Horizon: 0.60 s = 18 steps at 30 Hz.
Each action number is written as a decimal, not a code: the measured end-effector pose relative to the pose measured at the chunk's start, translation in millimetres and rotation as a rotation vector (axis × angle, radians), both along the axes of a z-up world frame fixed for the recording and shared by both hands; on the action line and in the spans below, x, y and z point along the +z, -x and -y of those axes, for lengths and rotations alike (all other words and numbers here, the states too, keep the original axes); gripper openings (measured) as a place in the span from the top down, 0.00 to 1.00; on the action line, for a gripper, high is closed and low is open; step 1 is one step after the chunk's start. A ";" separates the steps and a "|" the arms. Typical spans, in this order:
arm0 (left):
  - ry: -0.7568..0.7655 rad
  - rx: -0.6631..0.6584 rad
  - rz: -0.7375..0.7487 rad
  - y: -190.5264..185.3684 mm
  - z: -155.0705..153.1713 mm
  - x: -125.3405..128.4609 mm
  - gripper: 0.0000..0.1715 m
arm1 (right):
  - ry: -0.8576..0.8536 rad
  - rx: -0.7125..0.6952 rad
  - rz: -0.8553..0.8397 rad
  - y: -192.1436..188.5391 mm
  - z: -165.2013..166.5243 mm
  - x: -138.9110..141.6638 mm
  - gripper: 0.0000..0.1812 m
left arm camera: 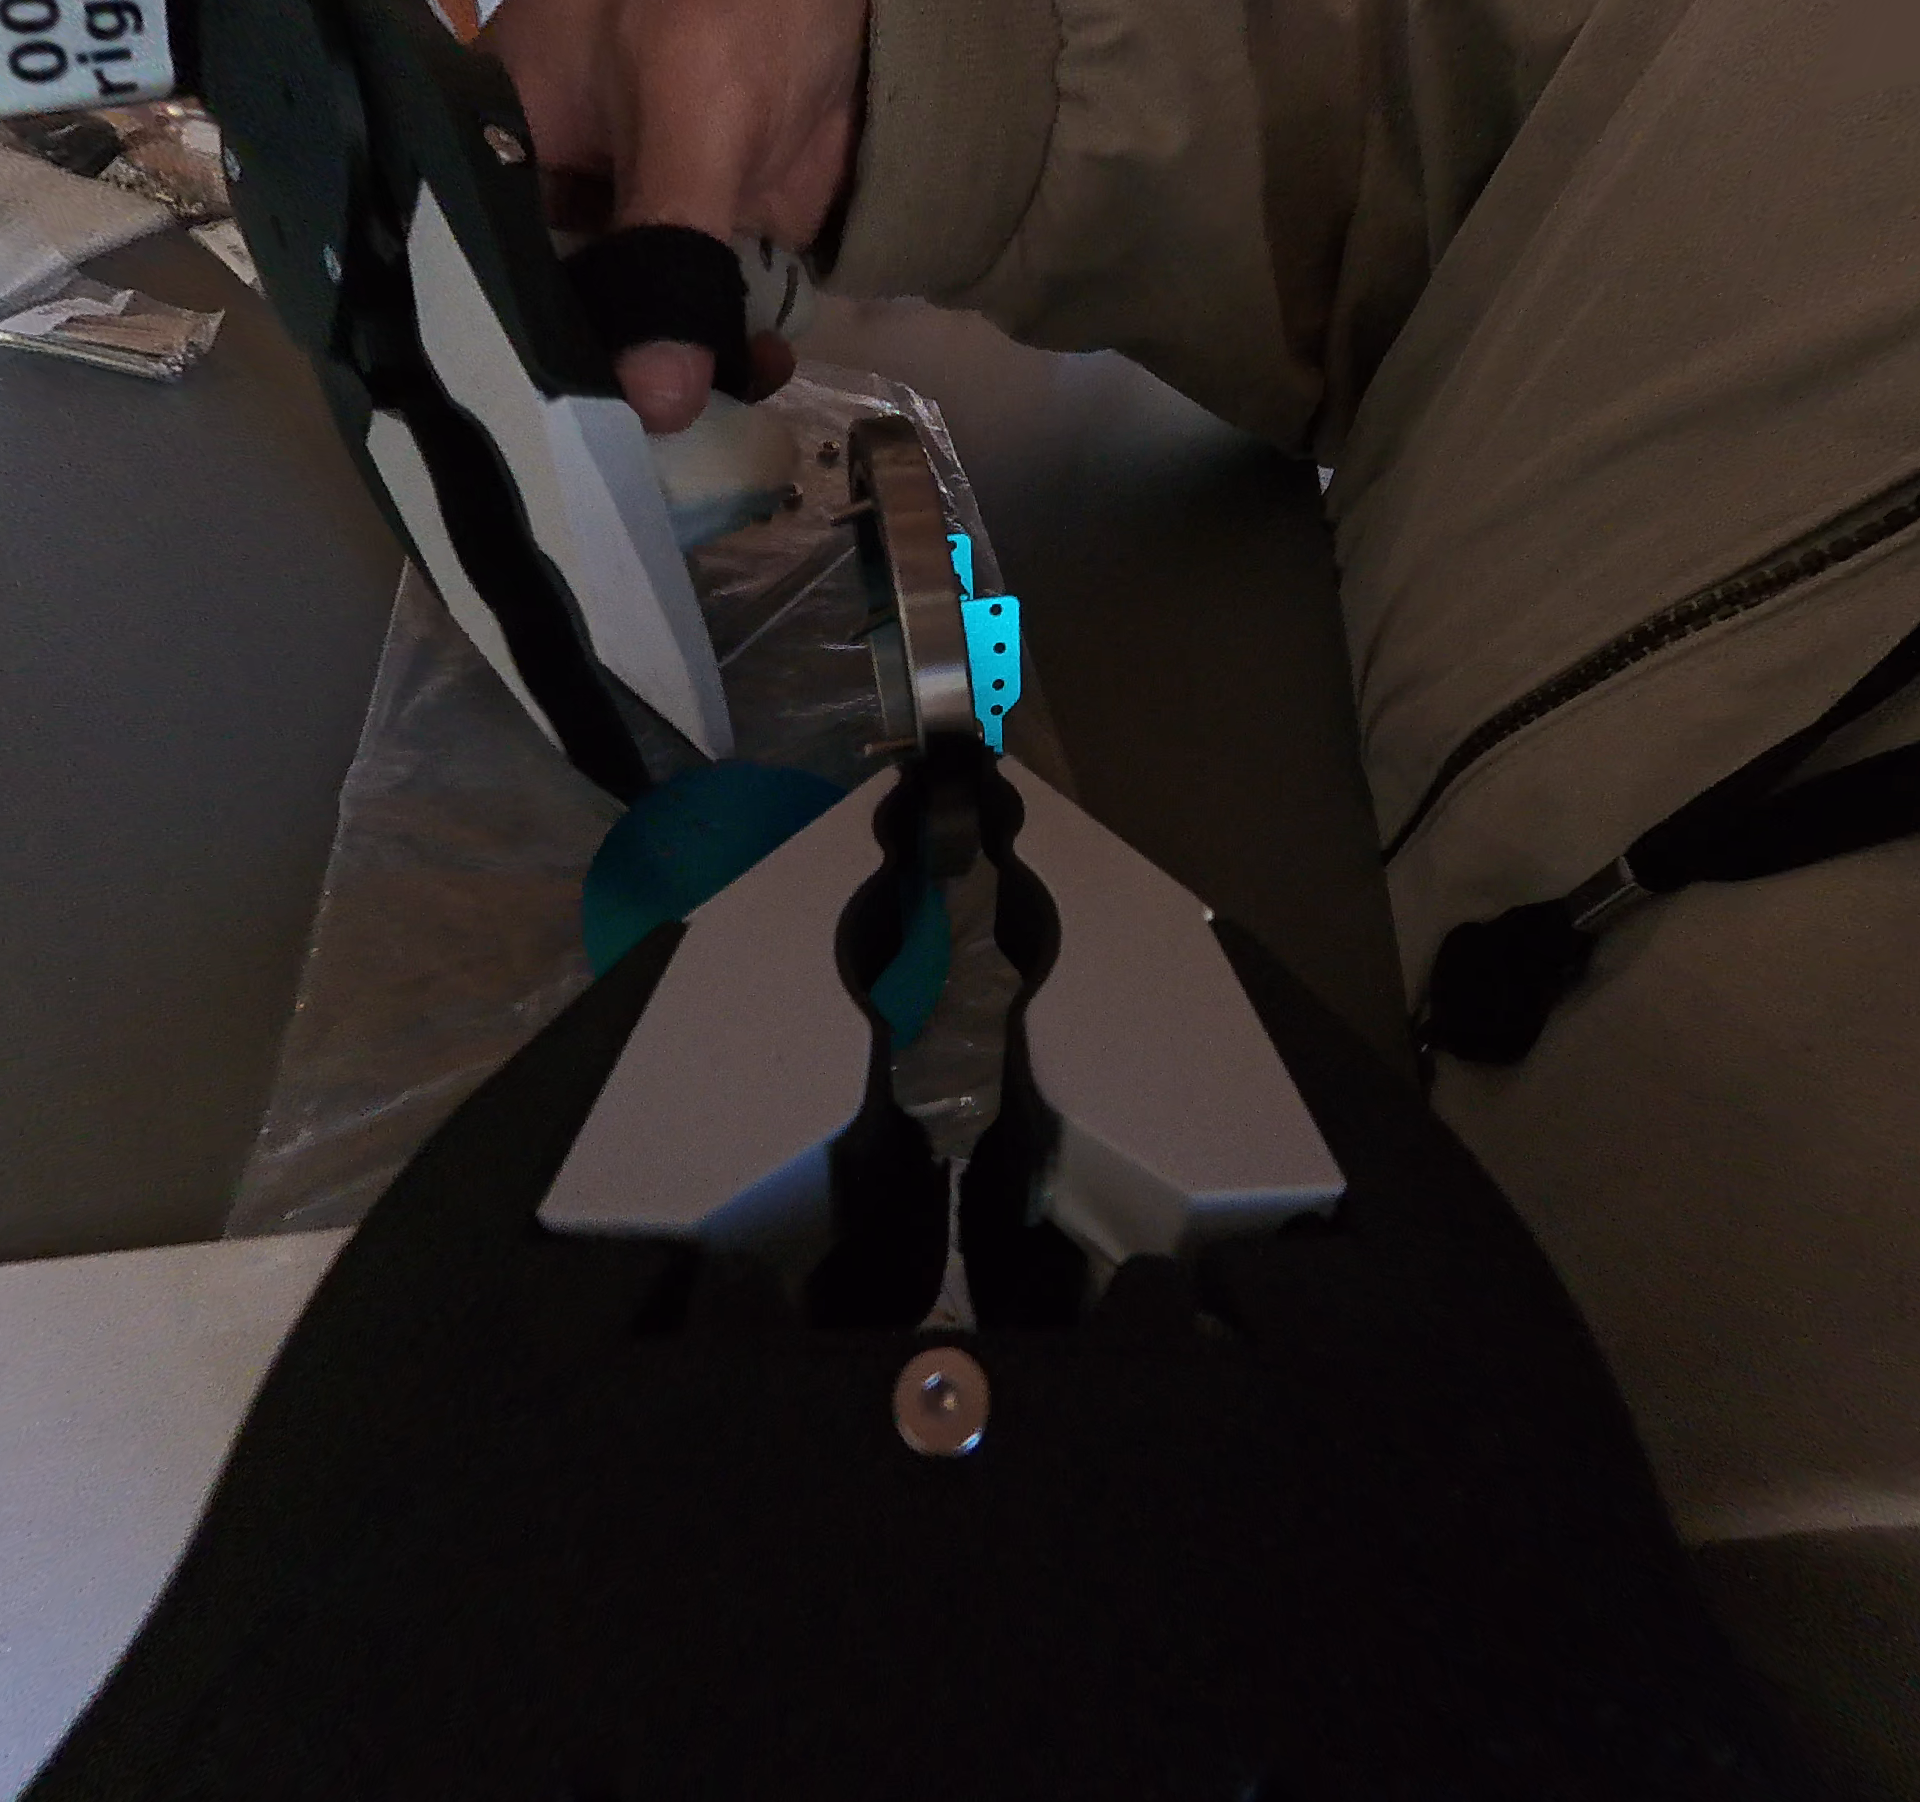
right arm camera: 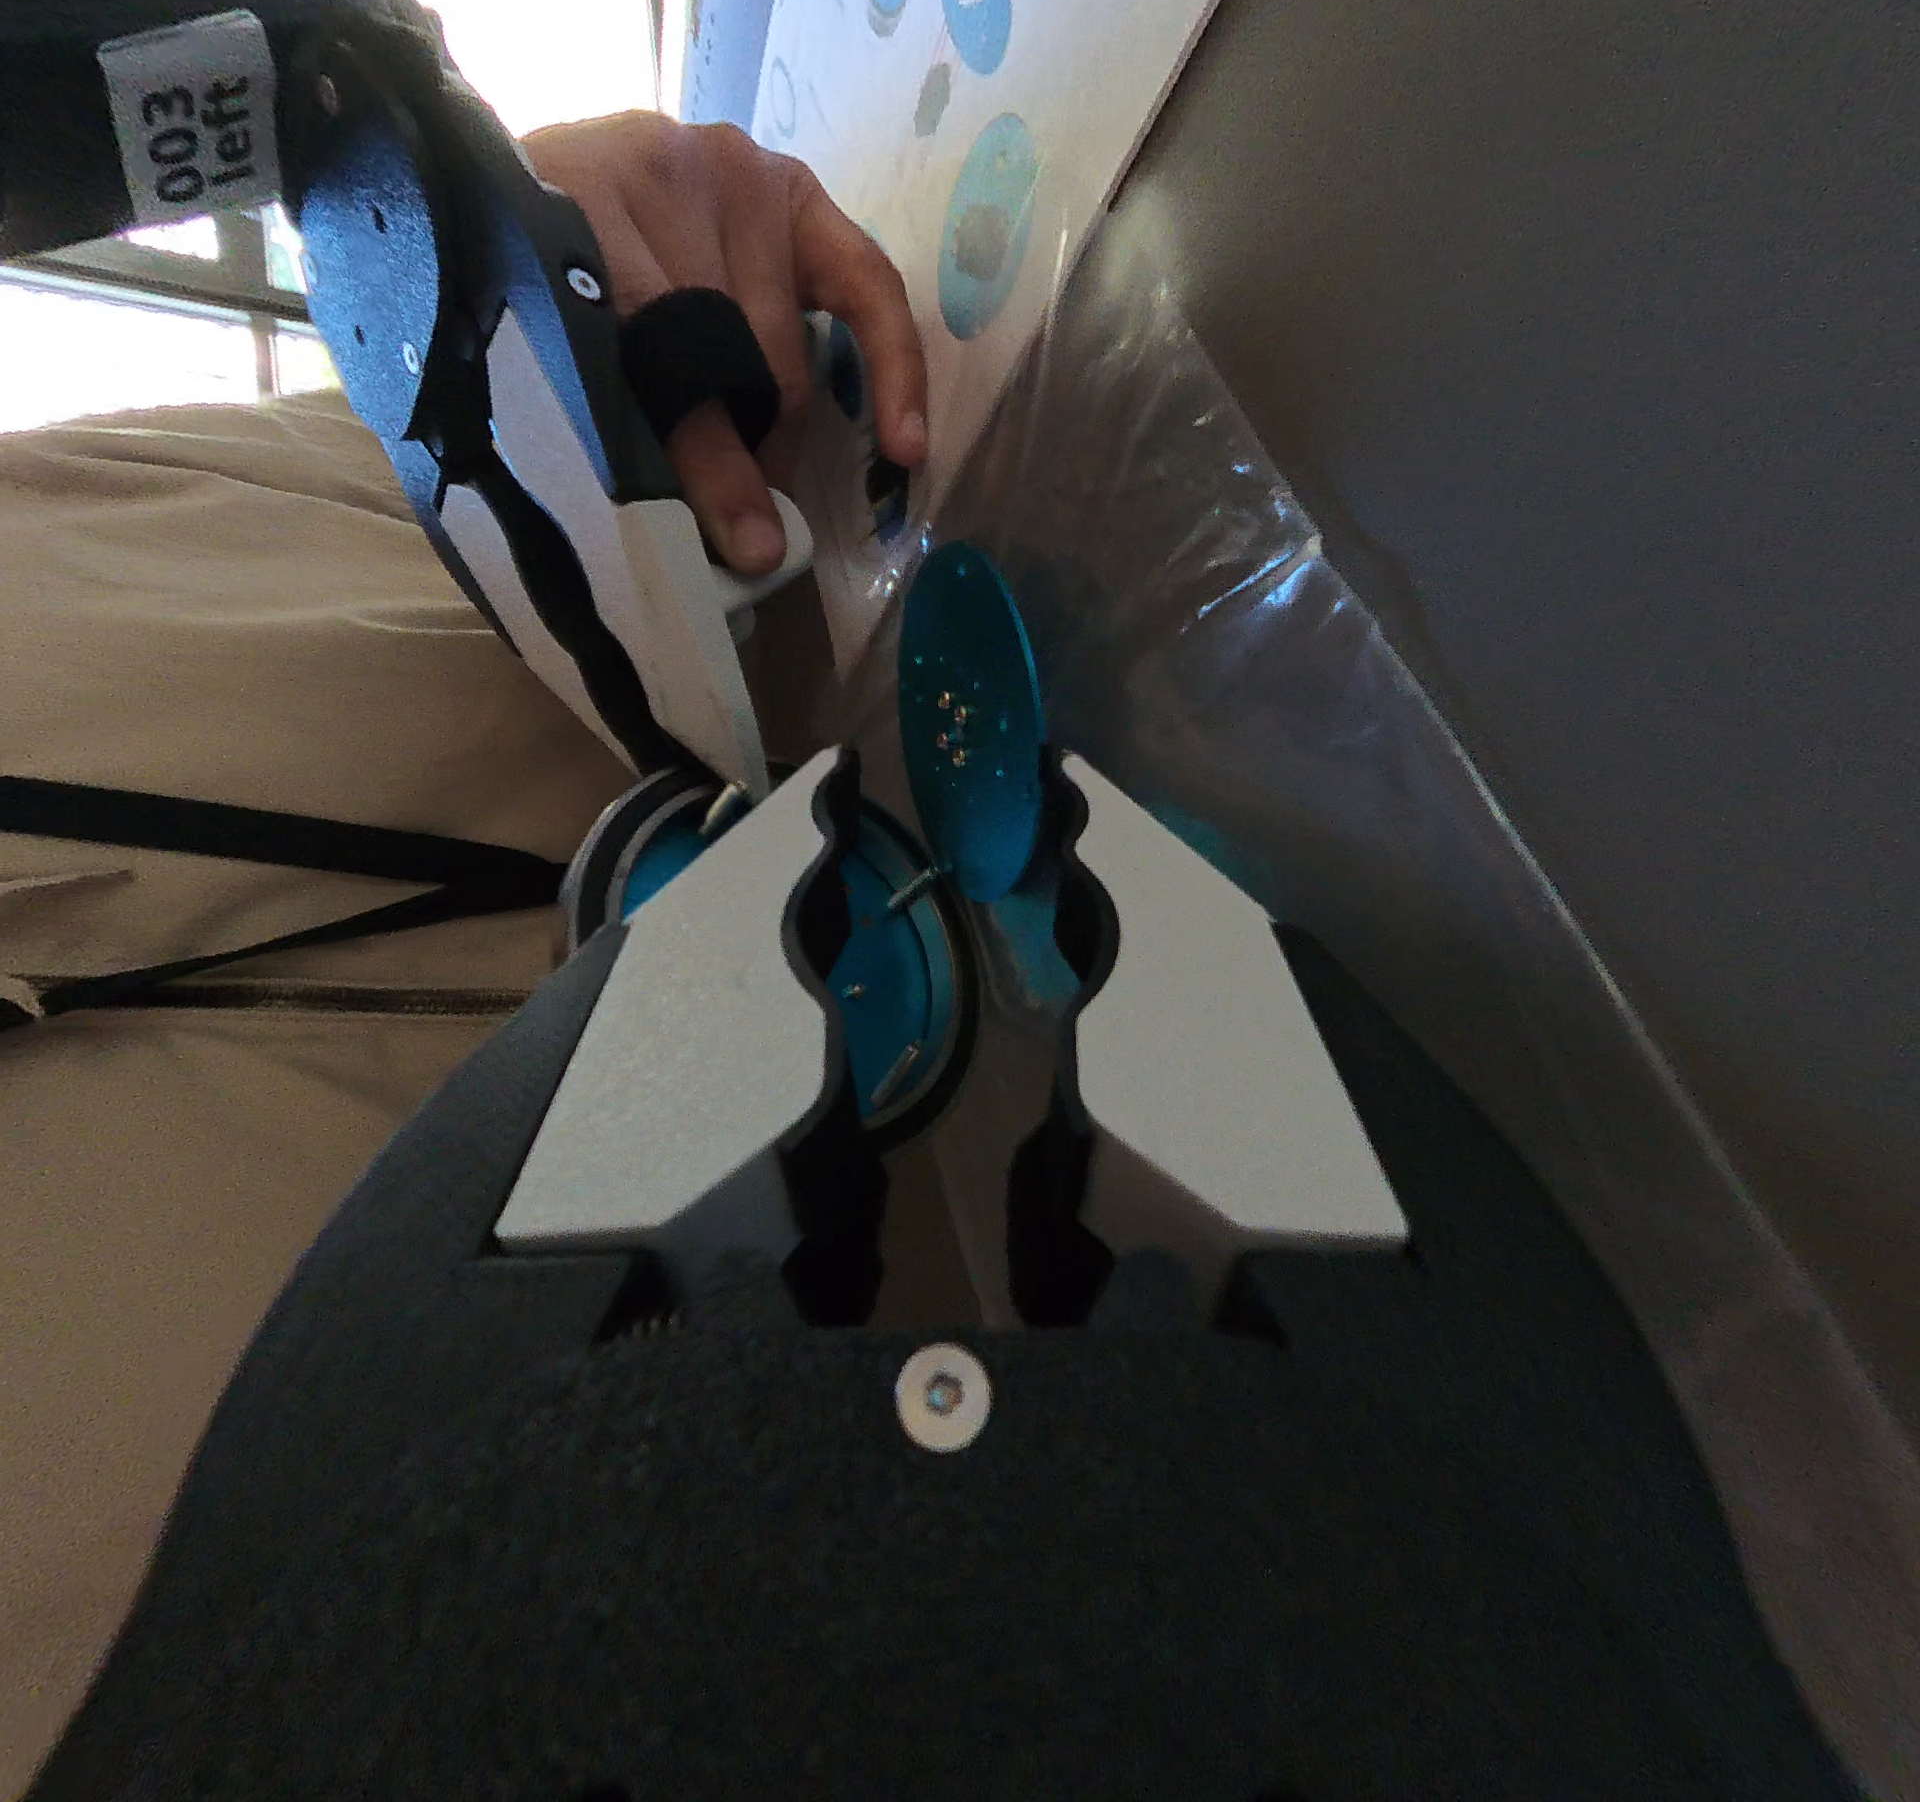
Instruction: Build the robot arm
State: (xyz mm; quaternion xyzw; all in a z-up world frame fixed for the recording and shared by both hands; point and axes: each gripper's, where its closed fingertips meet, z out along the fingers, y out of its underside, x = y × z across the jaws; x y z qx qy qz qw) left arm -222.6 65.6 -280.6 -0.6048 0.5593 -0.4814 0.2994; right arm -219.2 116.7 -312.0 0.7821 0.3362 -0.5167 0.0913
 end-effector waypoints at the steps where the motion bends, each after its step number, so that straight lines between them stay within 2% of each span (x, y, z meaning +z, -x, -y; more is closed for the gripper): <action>1: 0.000 0.000 -0.001 -0.1 0.0 -0.2 0.94 | -0.005 0.017 0.008 -0.6 1.8 -2.8 0.82; 4: 0.003 -0.004 -0.005 -0.2 0.4 -0.7 0.94 | -0.038 0.100 0.026 -0.2 10.9 -11.0 0.87; 8: -0.004 -0.009 -0.009 -0.5 1.5 -1.4 0.94 | -0.062 0.146 0.007 5.3 13.2 -14.6 0.99; 13: -0.014 -0.014 -0.010 -0.7 2.8 -1.7 0.93 | -0.073 0.154 -0.016 5.8 13.3 -11.3 1.00; 18: -0.018 -0.011 -0.010 -0.5 2.6 -1.5 0.94 | -0.206 0.127 -0.025 -5.7 -4.8 6.0 1.00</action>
